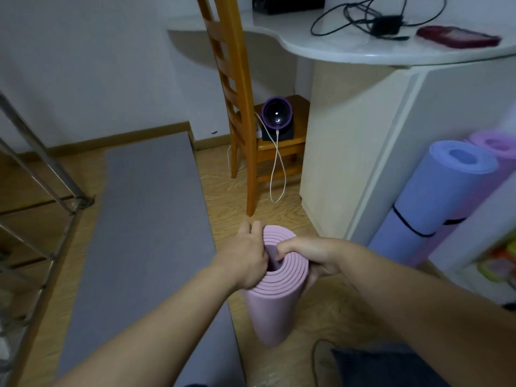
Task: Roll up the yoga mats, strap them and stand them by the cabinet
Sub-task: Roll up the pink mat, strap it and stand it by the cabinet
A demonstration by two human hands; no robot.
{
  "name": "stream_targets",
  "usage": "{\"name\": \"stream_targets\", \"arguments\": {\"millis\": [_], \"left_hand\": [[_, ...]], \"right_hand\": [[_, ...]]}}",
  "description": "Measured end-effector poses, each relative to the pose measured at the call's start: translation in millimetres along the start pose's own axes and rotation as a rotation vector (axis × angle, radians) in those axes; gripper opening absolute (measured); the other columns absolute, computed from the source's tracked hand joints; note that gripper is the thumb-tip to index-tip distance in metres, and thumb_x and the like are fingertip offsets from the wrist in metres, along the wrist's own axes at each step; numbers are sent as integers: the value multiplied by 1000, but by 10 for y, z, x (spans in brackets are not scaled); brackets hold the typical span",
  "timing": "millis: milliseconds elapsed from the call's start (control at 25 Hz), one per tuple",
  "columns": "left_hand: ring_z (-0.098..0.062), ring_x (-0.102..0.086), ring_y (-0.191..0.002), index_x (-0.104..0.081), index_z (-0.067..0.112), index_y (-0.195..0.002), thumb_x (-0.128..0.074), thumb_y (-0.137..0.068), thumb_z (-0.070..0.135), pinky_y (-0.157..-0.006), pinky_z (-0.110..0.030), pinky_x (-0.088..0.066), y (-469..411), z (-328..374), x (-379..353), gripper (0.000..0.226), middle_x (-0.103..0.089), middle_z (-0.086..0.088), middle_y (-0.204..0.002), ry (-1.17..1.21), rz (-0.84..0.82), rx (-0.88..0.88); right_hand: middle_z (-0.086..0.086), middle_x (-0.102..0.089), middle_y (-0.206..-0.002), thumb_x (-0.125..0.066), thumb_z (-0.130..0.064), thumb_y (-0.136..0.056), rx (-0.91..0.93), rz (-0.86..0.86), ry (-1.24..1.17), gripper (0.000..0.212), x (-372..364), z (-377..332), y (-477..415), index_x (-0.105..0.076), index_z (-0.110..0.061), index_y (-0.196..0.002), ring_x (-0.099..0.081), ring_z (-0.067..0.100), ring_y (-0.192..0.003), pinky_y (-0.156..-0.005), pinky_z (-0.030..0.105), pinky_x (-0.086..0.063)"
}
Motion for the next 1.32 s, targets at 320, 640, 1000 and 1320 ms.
{"name": "stream_targets", "arguments": {"millis": [320,640,1000,1320], "left_hand": [[-28,-56,-100,-40,19,-125,-50,-89,32,-78,-38,-50,744,871,21,40,-46,-7,-123,-56,129,-85],[-16,-55,-88,-48,30,-110,-60,-79,44,-68,-30,-43,885,2029,1162,37,-59,6,-101,-41,303,-218],[-14,-60,-73,-60,20,-93,-73,-75,39,-54,-24,-44,969,3568,1637,29,-63,2,-83,72,238,-527],[-16,-56,-70,-66,15,-79,-76,-73,39,-54,-25,-37,543,4528,1878,27,-64,-2,-77,171,231,-492]], "right_hand": [[7,-68,-91,-66,-21,-75,246,388,268,15,126,362,1205,-63,-21,-90,-63,19,-76,-62,28,-52],[5,-71,-93,-67,-40,-77,601,911,684,28,850,-258,2804,-68,-15,-90,-62,25,-90,-76,33,-50],[0,-70,-85,-70,-41,-71,589,1181,652,26,1556,-144,4215,-69,-19,-84,-62,19,-84,-76,34,-51],[8,-70,-87,-42,-47,-96,562,1290,444,53,2783,254,4919,-67,-2,-84,-63,21,-87,-85,36,-46]]}}
Point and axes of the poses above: each hand's wrist, its own y-axis away from the middle knuckle, its own x-axis out of the back of the hand, z = x × y, the point moved 6 cm from there along -y, towards the middle knuckle
